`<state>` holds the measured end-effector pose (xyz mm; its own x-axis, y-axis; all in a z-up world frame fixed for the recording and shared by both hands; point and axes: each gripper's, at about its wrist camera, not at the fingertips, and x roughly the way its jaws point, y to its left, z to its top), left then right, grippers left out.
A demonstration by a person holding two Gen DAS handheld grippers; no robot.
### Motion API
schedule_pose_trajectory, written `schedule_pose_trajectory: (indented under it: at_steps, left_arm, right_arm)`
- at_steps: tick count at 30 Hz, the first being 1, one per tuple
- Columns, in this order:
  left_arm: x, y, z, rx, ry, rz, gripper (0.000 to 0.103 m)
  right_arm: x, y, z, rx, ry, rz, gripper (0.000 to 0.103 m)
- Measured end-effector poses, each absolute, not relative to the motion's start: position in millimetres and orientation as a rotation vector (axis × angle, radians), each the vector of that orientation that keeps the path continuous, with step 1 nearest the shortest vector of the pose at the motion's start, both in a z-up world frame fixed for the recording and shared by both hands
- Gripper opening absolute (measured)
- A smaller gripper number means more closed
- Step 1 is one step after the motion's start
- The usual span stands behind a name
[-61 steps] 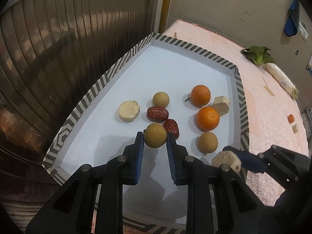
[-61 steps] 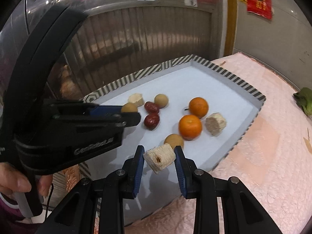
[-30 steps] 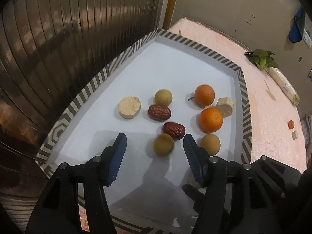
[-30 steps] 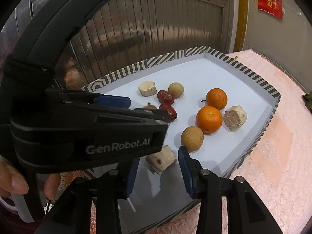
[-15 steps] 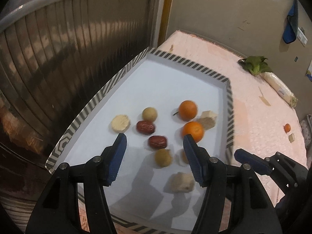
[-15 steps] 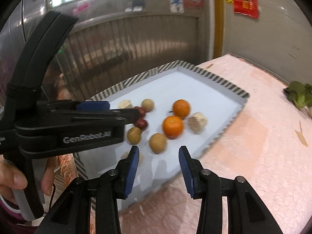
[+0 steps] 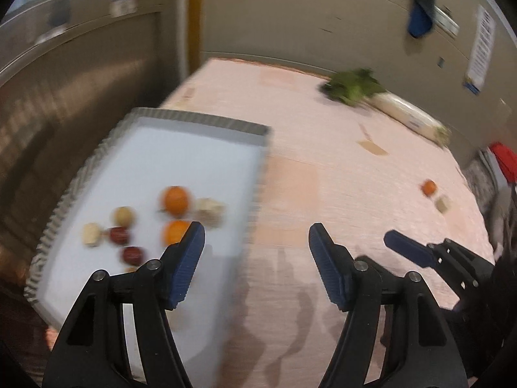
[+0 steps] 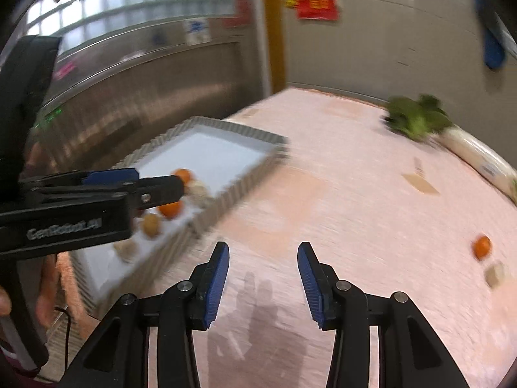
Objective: Organize fruits
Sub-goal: 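Move both open grippers back toward the orange and white chunk on the quilt, then grasp the orange with the left gripper while the right gripper grasps the white chunk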
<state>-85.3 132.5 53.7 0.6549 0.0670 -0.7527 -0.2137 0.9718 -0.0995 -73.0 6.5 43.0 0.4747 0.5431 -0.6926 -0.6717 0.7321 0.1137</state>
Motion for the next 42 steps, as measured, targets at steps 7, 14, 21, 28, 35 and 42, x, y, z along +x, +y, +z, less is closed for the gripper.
schedule_pose_trajectory:
  at_steps: [7, 14, 21, 28, 35, 42]
  left_arm:
    - [-53, 65, 44, -0.130, 0.887, 0.037, 0.067]
    - [-32, 13, 39, -0.099, 0.917, -0.056, 0.067]
    - [-3, -21, 30, -0.082, 0.957, -0.127, 0.067]
    - [34, -40, 23, -0.106, 0.988, -0.165, 0.067]
    - [65, -56, 16, -0.097, 1.018, -0.177, 0.067]
    - [91, -78, 12, -0.078, 1.031, -0.200, 0.067]
  right_arm:
    - [-52, -67, 43, -0.142, 0.789, 0.591, 0.043]
    - [-38, -133, 44, -0.110, 0.800, 0.471, 0.044]
    - [-15, -193, 35, -0.078, 0.836, 0.378, 0.045]
    - [32, -220, 26, -0.095, 0.881, 0.339, 0.045]
    - [82, -234, 6, -0.123, 0.931, 0.333, 0.046]
    - [92, -233, -3, -0.100, 0.926, 0.407, 0.040]
